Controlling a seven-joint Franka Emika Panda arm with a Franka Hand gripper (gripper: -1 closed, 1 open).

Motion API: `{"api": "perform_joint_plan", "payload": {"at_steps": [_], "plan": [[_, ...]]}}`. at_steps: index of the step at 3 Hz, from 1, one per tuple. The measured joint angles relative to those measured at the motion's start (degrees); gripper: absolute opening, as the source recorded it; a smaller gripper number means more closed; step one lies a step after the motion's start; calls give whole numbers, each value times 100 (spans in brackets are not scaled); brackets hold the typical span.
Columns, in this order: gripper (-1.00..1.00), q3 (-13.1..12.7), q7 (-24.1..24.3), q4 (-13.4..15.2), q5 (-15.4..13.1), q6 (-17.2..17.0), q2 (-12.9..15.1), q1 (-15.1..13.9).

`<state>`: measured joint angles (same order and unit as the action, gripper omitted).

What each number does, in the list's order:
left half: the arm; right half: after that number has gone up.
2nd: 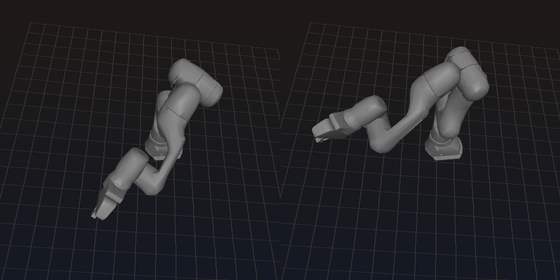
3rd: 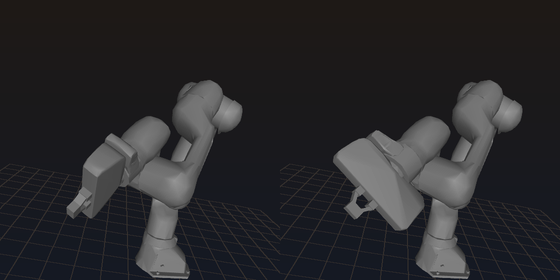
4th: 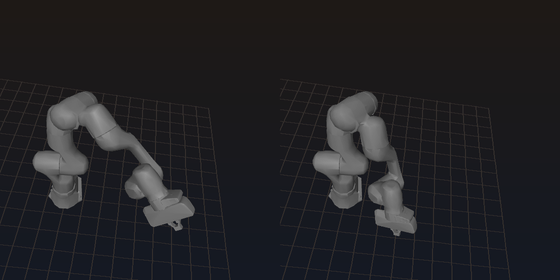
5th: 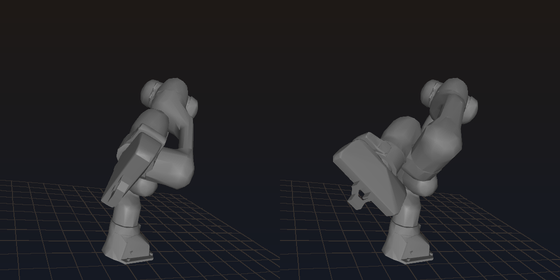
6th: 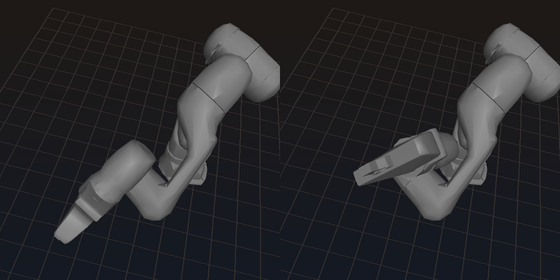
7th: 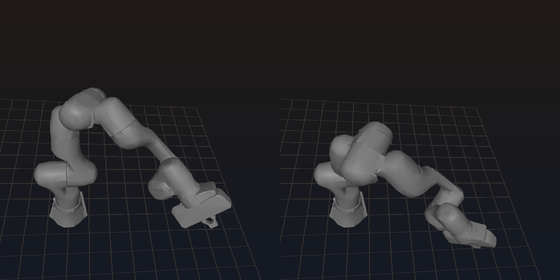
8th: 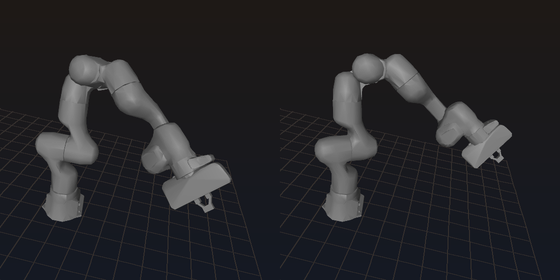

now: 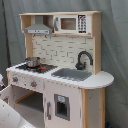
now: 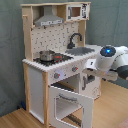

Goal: Play with the kitchen

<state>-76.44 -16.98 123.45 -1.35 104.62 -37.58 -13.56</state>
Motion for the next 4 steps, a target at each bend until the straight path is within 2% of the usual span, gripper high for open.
{"api": "perform_joint_plan", "payload": {"at_steps": [1, 2, 3, 4], "plan": [[100, -53, 5, -253, -296, -556, -193, -10], [100, -185, 5, -465, -606, -971, -351, -57], [100, -495, 5, -705, -1092, -1291, -502, -214], [100, -826, 1, -882, -1502, -1380, -582, -432]]}}
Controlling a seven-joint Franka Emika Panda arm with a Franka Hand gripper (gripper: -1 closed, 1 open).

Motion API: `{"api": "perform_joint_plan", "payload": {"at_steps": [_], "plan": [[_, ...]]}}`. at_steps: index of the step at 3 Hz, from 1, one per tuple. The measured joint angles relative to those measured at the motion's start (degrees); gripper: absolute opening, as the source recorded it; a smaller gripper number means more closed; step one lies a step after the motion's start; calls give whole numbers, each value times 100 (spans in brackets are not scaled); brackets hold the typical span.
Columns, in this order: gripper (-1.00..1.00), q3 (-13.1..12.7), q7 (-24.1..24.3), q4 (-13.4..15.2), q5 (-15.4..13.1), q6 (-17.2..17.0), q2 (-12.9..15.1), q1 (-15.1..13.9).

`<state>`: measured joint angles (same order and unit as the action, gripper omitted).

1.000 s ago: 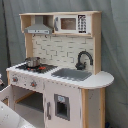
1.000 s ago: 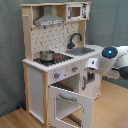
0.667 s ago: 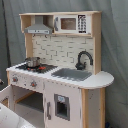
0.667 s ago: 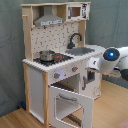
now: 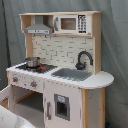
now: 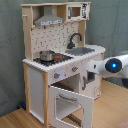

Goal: Play with the kitchen

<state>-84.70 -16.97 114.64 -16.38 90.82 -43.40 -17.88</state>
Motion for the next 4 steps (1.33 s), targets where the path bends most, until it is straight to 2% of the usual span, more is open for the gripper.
{"api": "perform_joint_plan", "payload": {"at_steps": [2, 4], "plan": [[100, -795, -33, -455, -872, -5, -148, -648], [100, -1428, -166, -990, -1720, -25, -387, -1324]]}}
